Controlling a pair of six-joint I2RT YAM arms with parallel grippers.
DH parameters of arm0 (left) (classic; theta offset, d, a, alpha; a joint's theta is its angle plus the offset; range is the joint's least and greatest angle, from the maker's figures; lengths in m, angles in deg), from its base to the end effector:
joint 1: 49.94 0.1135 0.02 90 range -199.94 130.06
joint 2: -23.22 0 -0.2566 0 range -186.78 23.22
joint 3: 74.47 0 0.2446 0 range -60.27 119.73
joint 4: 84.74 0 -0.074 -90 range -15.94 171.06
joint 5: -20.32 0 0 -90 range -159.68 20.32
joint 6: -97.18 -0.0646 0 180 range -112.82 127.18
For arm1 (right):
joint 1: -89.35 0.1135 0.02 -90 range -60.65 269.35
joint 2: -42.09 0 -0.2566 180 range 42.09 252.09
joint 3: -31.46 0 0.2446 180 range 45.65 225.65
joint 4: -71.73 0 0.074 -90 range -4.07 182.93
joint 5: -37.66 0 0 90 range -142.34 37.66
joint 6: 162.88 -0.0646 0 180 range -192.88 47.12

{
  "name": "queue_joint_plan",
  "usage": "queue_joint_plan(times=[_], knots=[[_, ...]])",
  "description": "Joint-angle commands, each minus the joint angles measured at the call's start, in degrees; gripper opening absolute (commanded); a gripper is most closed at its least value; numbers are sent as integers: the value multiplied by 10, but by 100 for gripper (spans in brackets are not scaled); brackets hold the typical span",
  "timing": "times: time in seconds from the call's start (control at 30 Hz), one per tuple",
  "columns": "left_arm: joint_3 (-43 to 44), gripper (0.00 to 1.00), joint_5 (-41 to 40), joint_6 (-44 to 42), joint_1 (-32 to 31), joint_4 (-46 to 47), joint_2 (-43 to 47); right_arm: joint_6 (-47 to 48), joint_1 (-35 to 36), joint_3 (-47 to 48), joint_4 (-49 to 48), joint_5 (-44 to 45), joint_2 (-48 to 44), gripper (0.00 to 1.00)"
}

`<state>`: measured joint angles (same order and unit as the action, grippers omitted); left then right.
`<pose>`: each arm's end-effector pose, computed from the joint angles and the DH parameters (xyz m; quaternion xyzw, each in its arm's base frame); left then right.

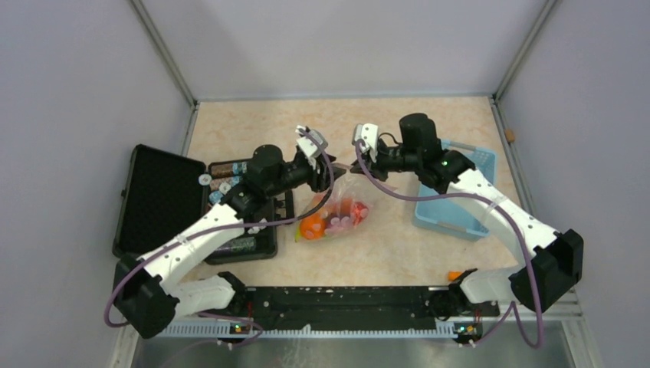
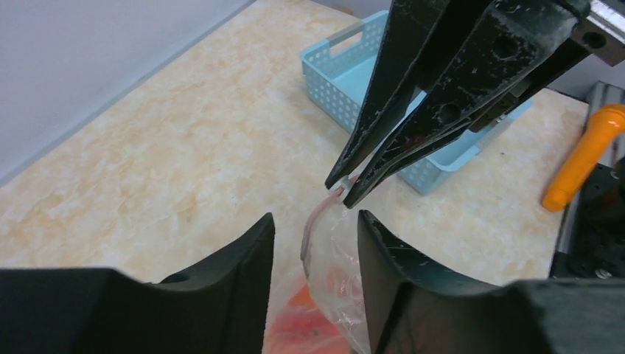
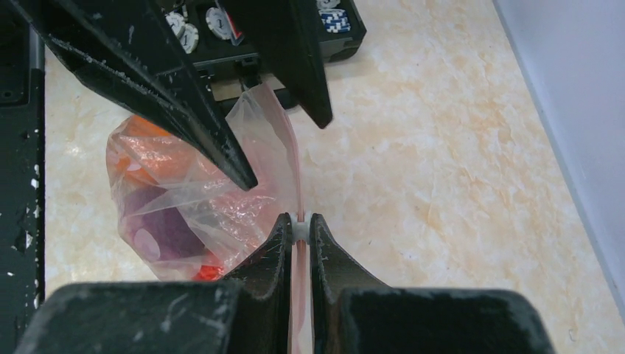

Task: Place the food in the zip-top bag and seal the zipper
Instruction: Zip the zipper food storage bag at the center of the board.

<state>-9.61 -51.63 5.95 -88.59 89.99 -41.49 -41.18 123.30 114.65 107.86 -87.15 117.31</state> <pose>0.2139 -0.1967 0.3341 0.3481 0.6491 -0.3234 0.5941 0.2355 0.2030 0.3356 -0.5729 0.6046 0.2662 0.4852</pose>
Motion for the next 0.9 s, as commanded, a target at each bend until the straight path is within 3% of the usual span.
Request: queue_joint_plan(times=[0.0, 0.17, 0.3, 0.4, 0.53, 0.7, 0.87], knots=[[65, 54, 107, 5, 10, -56, -31, -7, -2, 5, -12, -20, -6, 0], [99, 58, 178, 5, 25, -85, -74, 2, -2, -2, -8, -30, -19, 0], [130, 44, 199, -12, 25, -145, -98, -2, -2, -7, -12, -18, -28, 0], [120, 41, 207, -4, 26, -134, -96, 3, -2, -4, -6, -12, -28, 0], [116, 27, 184, -7, 26, -132, -90, 1, -2, -4, -7, -18, -27, 0], [116, 19, 182, 8, 26, -106, -90, 7, -2, 7, 4, -24, -21, 0], [108, 0, 151, 11, 26, -76, -88, 8, -2, 4, 6, -19, -19, 0]])
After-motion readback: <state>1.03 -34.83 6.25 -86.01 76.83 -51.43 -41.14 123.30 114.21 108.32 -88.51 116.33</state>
